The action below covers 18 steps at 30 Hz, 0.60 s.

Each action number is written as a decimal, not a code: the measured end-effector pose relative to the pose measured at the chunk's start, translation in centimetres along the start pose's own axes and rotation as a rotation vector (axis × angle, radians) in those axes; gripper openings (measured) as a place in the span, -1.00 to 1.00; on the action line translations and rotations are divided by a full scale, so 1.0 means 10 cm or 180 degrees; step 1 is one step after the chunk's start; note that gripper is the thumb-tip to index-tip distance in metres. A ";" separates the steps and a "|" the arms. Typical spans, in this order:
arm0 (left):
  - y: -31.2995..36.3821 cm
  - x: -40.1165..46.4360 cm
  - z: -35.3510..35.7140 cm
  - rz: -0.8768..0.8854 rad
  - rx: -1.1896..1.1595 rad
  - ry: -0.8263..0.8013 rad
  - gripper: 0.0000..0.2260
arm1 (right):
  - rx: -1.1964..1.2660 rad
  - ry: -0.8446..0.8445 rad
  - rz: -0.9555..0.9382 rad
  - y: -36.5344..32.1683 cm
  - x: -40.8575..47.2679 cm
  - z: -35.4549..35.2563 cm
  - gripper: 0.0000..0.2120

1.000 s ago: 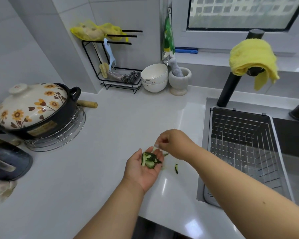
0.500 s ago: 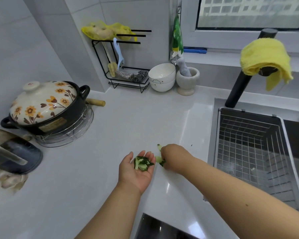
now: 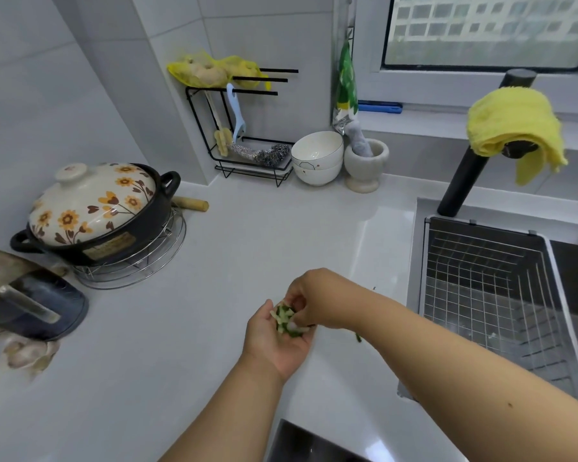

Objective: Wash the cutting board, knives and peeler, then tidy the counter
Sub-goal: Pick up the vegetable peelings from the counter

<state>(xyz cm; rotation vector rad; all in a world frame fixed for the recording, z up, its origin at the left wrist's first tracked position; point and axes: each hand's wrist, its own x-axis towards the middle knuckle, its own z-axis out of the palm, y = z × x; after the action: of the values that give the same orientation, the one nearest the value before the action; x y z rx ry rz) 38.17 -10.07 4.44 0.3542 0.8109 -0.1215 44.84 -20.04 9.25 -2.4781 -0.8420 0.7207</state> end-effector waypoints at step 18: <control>0.24 0.06 -0.18 0.0305 -0.0063 0.0344 -0.61 | -0.0749 0.0462 0.0978 0.45 0.48 0.32 -0.73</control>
<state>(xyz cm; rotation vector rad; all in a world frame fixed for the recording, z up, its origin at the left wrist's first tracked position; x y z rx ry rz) 37.92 -7.17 3.49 0.3827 0.8997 -0.0046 48.20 -19.47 2.74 -2.8706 -0.5237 0.5563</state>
